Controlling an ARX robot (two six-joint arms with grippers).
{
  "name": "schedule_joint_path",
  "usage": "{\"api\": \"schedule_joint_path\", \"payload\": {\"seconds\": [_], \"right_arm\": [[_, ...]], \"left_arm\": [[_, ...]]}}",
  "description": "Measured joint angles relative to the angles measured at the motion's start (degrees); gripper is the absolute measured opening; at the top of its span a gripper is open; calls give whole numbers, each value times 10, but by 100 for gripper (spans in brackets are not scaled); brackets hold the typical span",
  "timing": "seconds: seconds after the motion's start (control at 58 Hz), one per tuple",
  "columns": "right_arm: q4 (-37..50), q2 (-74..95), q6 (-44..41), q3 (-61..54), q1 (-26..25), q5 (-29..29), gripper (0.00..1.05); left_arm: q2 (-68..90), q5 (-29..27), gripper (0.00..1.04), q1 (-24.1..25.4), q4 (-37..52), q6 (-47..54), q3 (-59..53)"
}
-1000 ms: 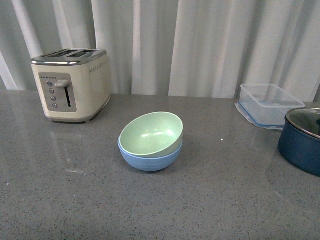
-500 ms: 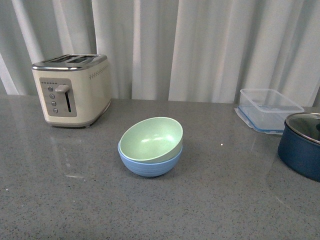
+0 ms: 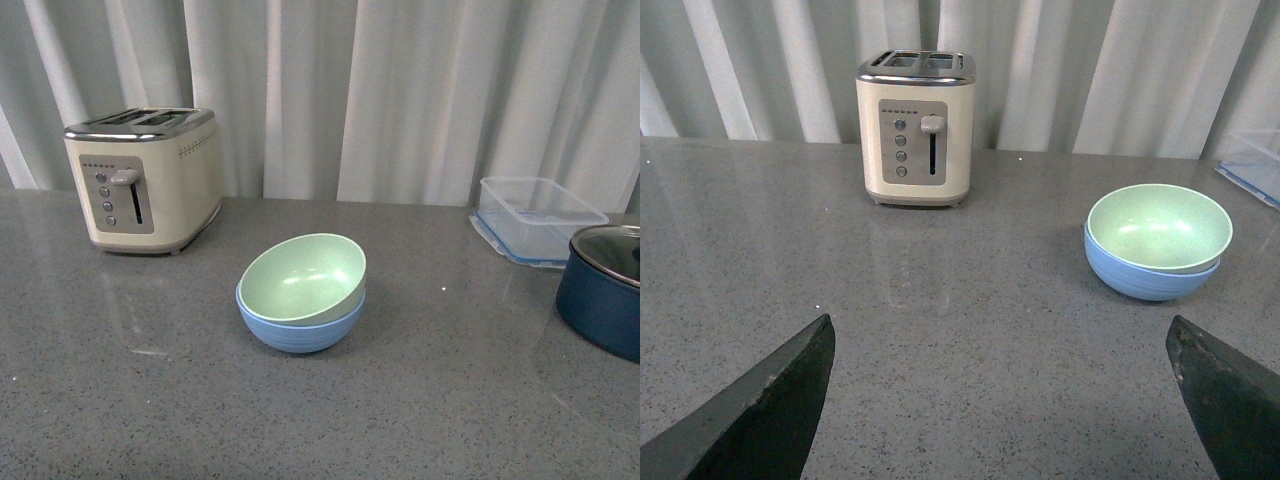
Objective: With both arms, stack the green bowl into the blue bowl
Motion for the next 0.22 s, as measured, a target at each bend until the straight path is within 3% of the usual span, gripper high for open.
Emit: {"api": "schedule_joint_path", "payload": {"seconds": [0.224], "right_arm": [[0, 0, 0, 0, 0, 0, 95]], "left_arm": [[0, 0, 98, 0, 0, 0, 0]]}}
